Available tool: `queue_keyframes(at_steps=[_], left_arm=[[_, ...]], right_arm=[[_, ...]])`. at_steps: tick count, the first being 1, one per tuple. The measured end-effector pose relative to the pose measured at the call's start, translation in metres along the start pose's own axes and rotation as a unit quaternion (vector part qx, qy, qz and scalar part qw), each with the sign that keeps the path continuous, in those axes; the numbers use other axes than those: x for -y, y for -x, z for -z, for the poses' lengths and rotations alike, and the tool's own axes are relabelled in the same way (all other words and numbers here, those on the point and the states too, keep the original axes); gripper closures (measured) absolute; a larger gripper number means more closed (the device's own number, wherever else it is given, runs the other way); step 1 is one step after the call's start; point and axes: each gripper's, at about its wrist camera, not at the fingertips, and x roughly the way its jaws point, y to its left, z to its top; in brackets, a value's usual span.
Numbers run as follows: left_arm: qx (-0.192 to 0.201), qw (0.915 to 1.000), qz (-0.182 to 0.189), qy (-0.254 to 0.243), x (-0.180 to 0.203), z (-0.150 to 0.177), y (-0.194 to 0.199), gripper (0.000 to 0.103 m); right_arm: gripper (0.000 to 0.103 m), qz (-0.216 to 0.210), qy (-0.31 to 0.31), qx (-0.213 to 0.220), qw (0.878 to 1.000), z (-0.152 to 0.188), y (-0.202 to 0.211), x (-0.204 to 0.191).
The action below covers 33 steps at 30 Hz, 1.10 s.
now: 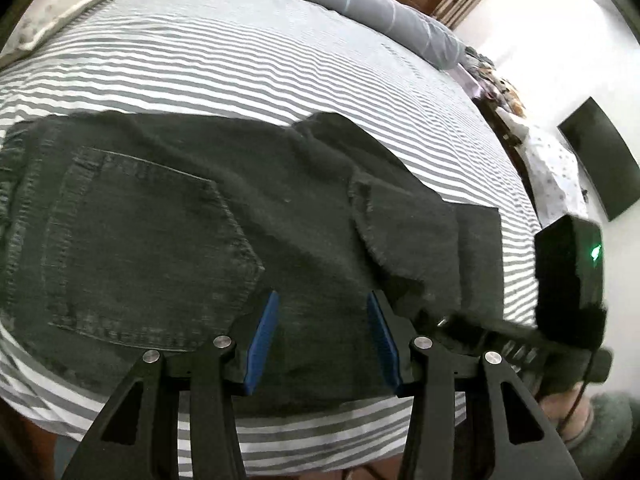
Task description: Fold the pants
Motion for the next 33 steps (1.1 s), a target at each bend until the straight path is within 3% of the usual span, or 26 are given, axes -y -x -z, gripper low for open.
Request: queue_keyframes(at_steps=[3, 8, 11, 19, 23, 28, 30, 32, 33], left_arm=[[-0.007, 0.9999, 0.015, 0.002, 0.005, -0.003, -0.006, 0.055], [-0.016, 0.9991, 0.037, 0.016, 0.008, -0.004, -0.01, 0.055], [-0.025, 0.9979, 0.053, 0.028, 0.01, -0.003, -0.014, 0.054], [-0.069, 0.9952, 0.054, 0.043, 0.02, 0.003, -0.045, 0.054], [-0.069, 0.9956, 0.041, 0.047, 0.03, 0.0, -0.057, 0.053], [-0.063, 0.9972, 0.015, 0.038, 0.044, 0.0, -0.06, 0.053], [-0.06, 0.998, -0.007, 0.018, 0.05, 0.003, -0.059, 0.059], [-0.058, 0.9979, -0.028, 0.006, 0.053, 0.005, -0.059, 0.081], [-0.057, 0.9978, -0.033, 0.007, 0.053, 0.006, -0.058, 0.085]], right_arm=[[0.095, 0.003, 0.011, -0.003, 1.0, 0.008, -0.001, 0.0], [0.069, 0.011, 0.024, 0.02, 0.999, 0.023, 0.023, -0.007], [0.067, 0.001, 0.014, 0.024, 1.0, 0.04, 0.037, 0.0], [0.065, -0.017, -0.079, 0.037, 0.996, 0.072, 0.042, 0.046], [0.062, -0.008, -0.106, 0.062, 0.992, 0.073, 0.055, 0.069], [0.062, 0.005, -0.172, 0.106, 0.979, 0.079, 0.081, 0.107], [0.062, 0.008, -0.194, 0.123, 0.973, 0.082, 0.094, 0.121], [0.062, 0.007, -0.211, 0.134, 0.968, 0.085, 0.101, 0.132], [0.062, 0.003, -0.228, 0.14, 0.964, 0.088, 0.105, 0.14]])
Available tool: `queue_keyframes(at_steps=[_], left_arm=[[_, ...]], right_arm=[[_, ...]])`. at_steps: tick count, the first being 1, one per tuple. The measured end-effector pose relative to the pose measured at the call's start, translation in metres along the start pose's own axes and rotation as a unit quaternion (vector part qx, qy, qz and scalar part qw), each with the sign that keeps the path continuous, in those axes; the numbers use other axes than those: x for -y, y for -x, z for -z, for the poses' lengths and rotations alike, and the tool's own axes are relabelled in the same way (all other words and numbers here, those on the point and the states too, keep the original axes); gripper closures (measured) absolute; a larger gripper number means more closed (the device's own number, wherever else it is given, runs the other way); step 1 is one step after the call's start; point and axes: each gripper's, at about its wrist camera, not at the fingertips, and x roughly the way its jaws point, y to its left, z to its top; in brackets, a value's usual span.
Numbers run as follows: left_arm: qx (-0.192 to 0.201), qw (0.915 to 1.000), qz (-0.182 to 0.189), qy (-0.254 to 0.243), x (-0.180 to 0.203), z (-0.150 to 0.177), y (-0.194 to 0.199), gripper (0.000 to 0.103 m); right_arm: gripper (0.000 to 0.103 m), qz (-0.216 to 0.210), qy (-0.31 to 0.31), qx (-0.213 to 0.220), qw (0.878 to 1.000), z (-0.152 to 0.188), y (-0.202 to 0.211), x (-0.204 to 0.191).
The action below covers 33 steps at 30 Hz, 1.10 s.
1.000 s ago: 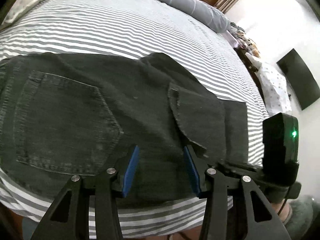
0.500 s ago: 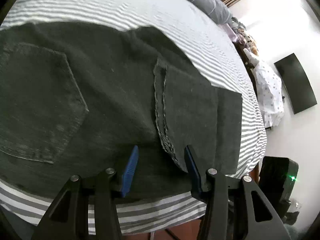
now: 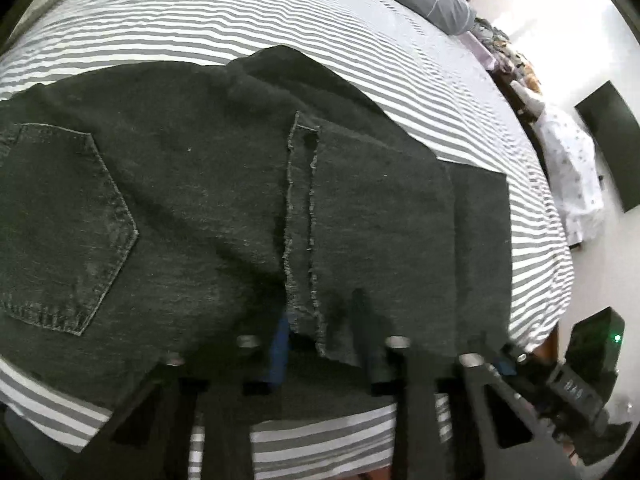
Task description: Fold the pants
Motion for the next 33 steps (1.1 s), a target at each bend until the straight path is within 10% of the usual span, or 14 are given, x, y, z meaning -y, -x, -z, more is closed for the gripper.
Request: queue_keyframes(at_steps=[10, 17, 33], left_arm=[[0.033, 0.9988, -0.014, -0.032, 0.018, 0.001, 0.017, 0.099], [0.083, 0.9954, -0.02, -0.043, 0.011, 0.0, 0.053, 0.099], [0.042, 0.9905, -0.098, -0.086, 0.003, 0.007, 0.019, 0.096]], right_arm=[[0.095, -0.005, -0.049, -0.004, 0.999, -0.001, 0.004, 0.015], [0.095, 0.006, 0.009, -0.024, 1.0, 0.004, -0.005, -0.016], [0.072, 0.1, 0.123, -0.067, 0.985, 0.013, -0.017, -0.06]])
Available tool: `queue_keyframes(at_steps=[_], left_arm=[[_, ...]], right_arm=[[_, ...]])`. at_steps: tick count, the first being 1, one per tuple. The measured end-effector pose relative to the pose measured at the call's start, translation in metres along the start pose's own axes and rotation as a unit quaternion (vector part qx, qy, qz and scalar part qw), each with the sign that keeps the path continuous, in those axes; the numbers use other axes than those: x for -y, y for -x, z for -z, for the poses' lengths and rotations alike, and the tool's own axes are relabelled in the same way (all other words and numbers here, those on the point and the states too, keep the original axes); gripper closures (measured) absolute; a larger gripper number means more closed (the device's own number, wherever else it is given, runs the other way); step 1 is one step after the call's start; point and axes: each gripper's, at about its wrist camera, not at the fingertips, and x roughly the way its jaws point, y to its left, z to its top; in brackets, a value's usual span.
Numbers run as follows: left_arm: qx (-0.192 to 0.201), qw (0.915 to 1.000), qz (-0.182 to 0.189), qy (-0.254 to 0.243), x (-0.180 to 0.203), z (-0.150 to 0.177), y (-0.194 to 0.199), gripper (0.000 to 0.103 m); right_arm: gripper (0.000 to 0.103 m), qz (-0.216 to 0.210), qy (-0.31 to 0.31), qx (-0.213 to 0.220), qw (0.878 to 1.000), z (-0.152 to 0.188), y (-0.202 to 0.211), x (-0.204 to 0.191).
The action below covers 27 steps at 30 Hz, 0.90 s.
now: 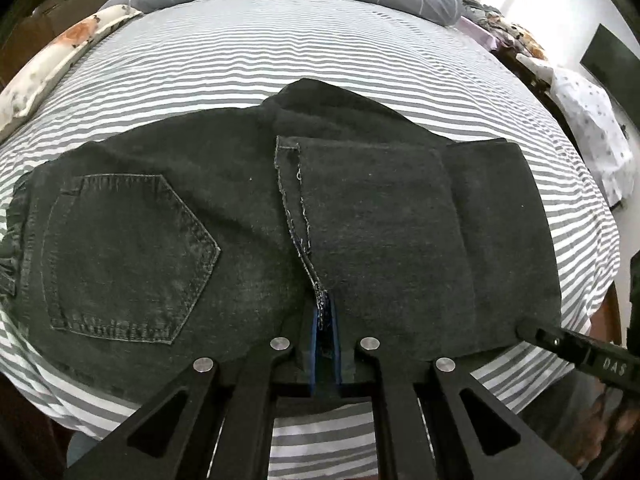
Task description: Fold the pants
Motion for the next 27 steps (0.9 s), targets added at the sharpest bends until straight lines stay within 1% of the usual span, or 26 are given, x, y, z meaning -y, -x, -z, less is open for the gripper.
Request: queue_keyframes(at_steps=[3, 6, 8, 10, 12, 13, 14, 16, 18, 21, 22, 24, 26, 27], left_arm=[[0.011, 0.9999, -0.004, 0.01, 0.0, -0.001, 0.008, 0.095], [0.039, 0.9988, -0.028, 0.008, 0.001, 0.0, 0.021, 0.095], [0.068, 0.9966, -0.045, 0.001, 0.004, -0.001, 0.032, 0.095], [0.093, 0.9935, -0.066, -0.007, 0.008, -0.002, 0.042, 0.094], [0.11, 0.9917, -0.065, -0.006, 0.01, -0.004, 0.048, 0.093], [0.113, 0.9917, -0.06, -0.005, 0.011, -0.006, 0.05, 0.088], [0.113, 0.9924, -0.049, -0.007, 0.013, -0.008, 0.05, 0.084], [0.108, 0.9935, -0.032, -0.014, 0.019, -0.008, 0.047, 0.083], [0.1, 0.9942, -0.026, -0.03, 0.027, -0.007, 0.042, 0.083], [0.073, 0.9962, -0.017, -0.044, 0.036, -0.004, 0.023, 0.083], [0.066, 0.9966, -0.017, -0.046, 0.038, -0.003, 0.019, 0.083], [0.044, 0.9977, -0.018, -0.048, 0.038, -0.001, 0.006, 0.083], [0.022, 0.9985, -0.02, -0.045, 0.036, 0.002, -0.008, 0.083], [0.016, 0.9987, -0.023, -0.043, 0.034, 0.004, -0.013, 0.083]], right_arm=[[0.071, 0.01, 0.017, -0.01, 1.0, 0.004, 0.008, -0.004], [0.071, 0.02, 0.039, -0.017, 0.999, 0.007, 0.019, -0.01], [0.071, 0.029, 0.061, -0.019, 0.998, 0.01, 0.029, -0.016], [0.071, 0.032, 0.08, -0.018, 0.996, 0.011, 0.037, -0.022], [0.071, 0.038, 0.1, -0.005, 0.994, 0.009, 0.047, -0.031], [0.071, 0.039, 0.108, 0.006, 0.993, 0.007, 0.052, -0.034], [0.071, 0.041, 0.117, 0.018, 0.992, 0.004, 0.055, -0.037], [0.071, 0.059, 0.132, 0.043, 0.989, -0.009, 0.057, -0.04], [0.071, 0.067, 0.137, 0.056, 0.987, -0.03, 0.053, -0.041], [0.072, 0.097, 0.156, 0.075, 0.98, -0.058, 0.043, -0.045], [0.073, 0.099, 0.157, 0.078, 0.979, -0.068, 0.039, -0.046], [0.073, 0.117, 0.156, 0.077, 0.978, -0.087, 0.029, -0.044], [0.073, 0.117, 0.152, 0.073, 0.979, -0.104, 0.019, -0.042], [0.073, 0.124, 0.152, 0.071, 0.978, -0.111, 0.013, -0.042]])
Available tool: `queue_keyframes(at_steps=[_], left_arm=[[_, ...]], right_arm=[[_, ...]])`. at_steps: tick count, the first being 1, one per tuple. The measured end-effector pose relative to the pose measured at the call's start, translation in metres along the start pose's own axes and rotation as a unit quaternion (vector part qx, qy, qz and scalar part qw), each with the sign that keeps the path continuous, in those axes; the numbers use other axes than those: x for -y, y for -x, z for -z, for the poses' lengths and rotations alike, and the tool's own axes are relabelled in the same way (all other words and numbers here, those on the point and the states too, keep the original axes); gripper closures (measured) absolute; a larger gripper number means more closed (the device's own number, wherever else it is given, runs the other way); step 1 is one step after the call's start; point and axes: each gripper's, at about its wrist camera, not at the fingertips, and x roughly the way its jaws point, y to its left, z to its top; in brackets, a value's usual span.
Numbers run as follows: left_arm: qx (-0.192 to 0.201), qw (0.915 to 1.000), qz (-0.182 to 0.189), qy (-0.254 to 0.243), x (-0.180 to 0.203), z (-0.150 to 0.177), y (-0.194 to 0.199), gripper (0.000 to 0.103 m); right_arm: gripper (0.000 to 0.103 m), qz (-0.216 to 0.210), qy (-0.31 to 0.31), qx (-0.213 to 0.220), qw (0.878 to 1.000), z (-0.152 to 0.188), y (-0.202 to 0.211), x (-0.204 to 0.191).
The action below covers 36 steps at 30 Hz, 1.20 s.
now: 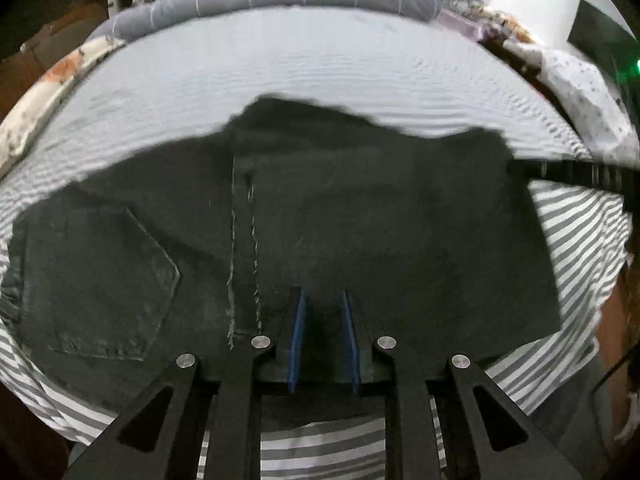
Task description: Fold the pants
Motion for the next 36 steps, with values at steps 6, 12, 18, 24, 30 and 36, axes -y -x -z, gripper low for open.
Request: queue_keyframes(at_steps=[6, 12, 18, 24, 30, 36], left_arm=[[0.001, 1.0, 0.009, 0.0, -0.003, 0.004, -0.008, 0.083], [0.001, 0.9998, 0.019, 0.007, -0.006, 0.005, -0.008, 0.083], [-0.002, 0.9997, 0.022, 0.012, -0.01, 0.005, -0.007, 0.083], [-0.006, 0.9998, 0.018, 0.012, -0.012, 0.007, -0.004, 0.083], [-0.004, 0.9998, 0.015, 0.013, -0.014, 0.011, -0.005, 0.083], [-0.01, 0.9996, 0.009, 0.024, -0.014, 0.011, -0.002, 0.083]], right_arm=[[0.075, 0.019, -0.004, -0.031, 0.999, -0.016, -0.041, 0.008], [0.074, 0.023, 0.006, -0.04, 0.999, -0.016, -0.046, 0.005], [0.074, -0.016, 0.014, -0.056, 0.998, 0.023, -0.012, -0.004], [0.074, -0.026, 0.02, -0.083, 0.996, 0.079, 0.009, -0.009], [0.074, -0.019, 0.005, -0.098, 0.995, 0.113, 0.006, -0.006], [0.069, -0.01, 0.003, -0.104, 0.994, 0.113, -0.002, -0.003]])
